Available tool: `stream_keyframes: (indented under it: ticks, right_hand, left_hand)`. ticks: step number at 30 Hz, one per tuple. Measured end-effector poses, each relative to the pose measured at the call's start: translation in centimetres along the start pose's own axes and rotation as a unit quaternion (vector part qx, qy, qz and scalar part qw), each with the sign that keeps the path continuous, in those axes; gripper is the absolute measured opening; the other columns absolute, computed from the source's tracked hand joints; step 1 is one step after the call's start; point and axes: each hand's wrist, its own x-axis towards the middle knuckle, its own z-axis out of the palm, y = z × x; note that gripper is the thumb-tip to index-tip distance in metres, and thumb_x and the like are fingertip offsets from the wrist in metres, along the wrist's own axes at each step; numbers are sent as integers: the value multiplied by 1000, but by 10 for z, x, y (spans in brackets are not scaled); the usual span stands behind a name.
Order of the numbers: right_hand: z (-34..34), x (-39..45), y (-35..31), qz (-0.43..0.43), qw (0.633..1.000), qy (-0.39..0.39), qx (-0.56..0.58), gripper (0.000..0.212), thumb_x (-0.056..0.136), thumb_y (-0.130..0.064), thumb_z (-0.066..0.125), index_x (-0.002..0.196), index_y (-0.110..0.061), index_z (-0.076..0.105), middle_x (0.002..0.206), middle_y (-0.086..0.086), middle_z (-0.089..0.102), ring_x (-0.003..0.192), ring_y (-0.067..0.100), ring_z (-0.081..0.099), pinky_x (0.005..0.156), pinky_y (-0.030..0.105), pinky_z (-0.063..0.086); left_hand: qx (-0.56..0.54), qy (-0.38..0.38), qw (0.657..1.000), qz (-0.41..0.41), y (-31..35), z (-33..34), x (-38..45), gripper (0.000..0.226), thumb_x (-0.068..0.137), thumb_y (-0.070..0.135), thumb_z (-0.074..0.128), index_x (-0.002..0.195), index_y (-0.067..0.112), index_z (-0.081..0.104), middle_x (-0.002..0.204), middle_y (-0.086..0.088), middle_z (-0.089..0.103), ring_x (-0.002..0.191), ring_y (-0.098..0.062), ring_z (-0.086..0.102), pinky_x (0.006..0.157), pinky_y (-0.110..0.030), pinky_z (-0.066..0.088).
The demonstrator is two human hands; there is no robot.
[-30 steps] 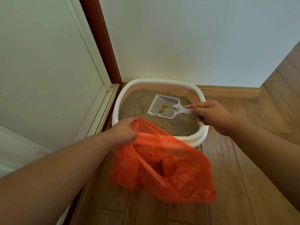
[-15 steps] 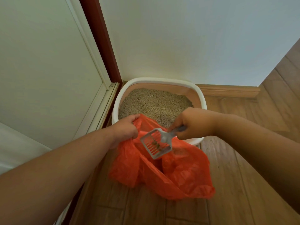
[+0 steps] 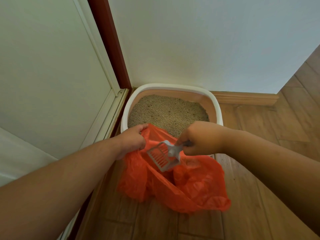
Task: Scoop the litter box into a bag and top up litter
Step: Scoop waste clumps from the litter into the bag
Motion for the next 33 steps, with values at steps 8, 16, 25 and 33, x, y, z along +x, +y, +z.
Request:
stream_keyframes:
  ticks: [8,16,25,33]
  right_hand:
    - [-9,-3,42,226,896,95,370,17,88,-19,72,96,-28,83,57,-4,59,52,9,47,51,24,40]
    - [33,22,50,335,782,162,500,19,94,-13,62,98,-20,79,62,5,58,44,11,37,43,23,30]
    - [57,85,37,369,819,105,427,27,95,-7,50,99,-4,77,67,10,60,48,15,39,45,24,31]
    - [71,127,35,373,840,77,387,26,100,-21,57,98,-1,74,72,9,56,52,15,37,48,27,30]
  left_hand:
    - [66,25,997,-9,-12,-4,5,82,83,-9,52,153,34,42,110,2,62,87,-25,72,68,-37,63]
    - [126,28,991,22,-22,-8,10,64,90,1,54,146,30,53,132,-1,58,90,-8,58,73,-21,51]
    - [172,10,984,51,-29,-12,18,50,96,10,60,143,25,58,133,-1,62,94,-6,53,87,-20,43]
    - [149,18,987,50,-42,-22,31,48,93,10,64,138,27,63,131,-1,65,101,-13,61,97,-26,51]
